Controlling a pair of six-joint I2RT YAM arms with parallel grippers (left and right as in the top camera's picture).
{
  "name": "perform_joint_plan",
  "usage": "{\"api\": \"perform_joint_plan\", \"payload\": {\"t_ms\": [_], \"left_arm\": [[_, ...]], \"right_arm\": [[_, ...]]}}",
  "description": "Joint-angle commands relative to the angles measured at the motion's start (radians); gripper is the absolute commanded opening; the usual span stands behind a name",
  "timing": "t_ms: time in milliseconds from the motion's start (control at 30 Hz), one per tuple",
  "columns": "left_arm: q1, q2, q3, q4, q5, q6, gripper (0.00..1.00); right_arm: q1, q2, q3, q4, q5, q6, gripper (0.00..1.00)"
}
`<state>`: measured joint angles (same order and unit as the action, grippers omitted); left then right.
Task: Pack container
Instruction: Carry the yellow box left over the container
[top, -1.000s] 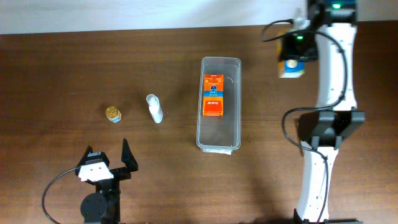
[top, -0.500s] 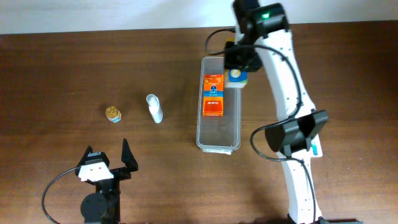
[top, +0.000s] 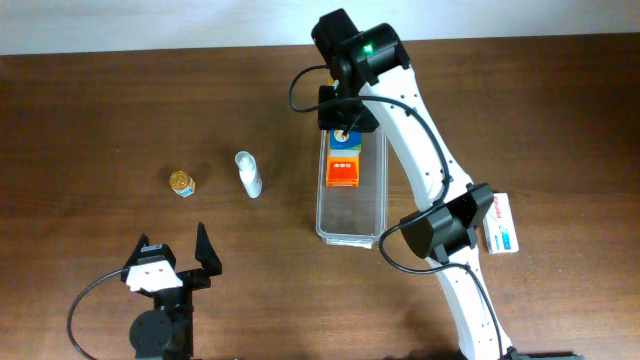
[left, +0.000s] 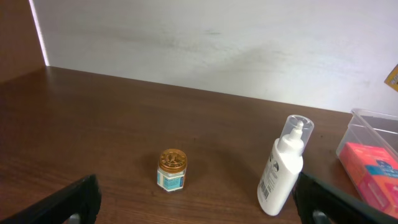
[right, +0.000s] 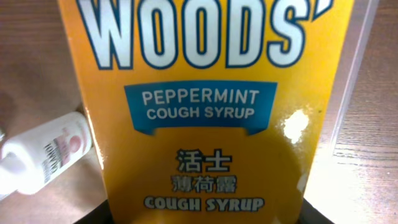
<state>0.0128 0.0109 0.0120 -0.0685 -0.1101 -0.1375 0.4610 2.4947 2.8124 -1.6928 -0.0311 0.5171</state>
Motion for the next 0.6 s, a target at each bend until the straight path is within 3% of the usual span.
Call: {"api": "perform_joint_plan", "payload": {"t_ms": [0,567], "left_arm": [[0.003,-0.006,-0.003,-0.001,-0.011,0.016,0.99],[0.003,-0.006,-0.003,-0.001,-0.011,0.016,0.99]], "right_arm": [[-0.005,0.032,-0.006,-0.005,0.059,0.042,0.52],[-0.003,0.033,-0.192,0.1,0.103,0.041,0.52]]}}
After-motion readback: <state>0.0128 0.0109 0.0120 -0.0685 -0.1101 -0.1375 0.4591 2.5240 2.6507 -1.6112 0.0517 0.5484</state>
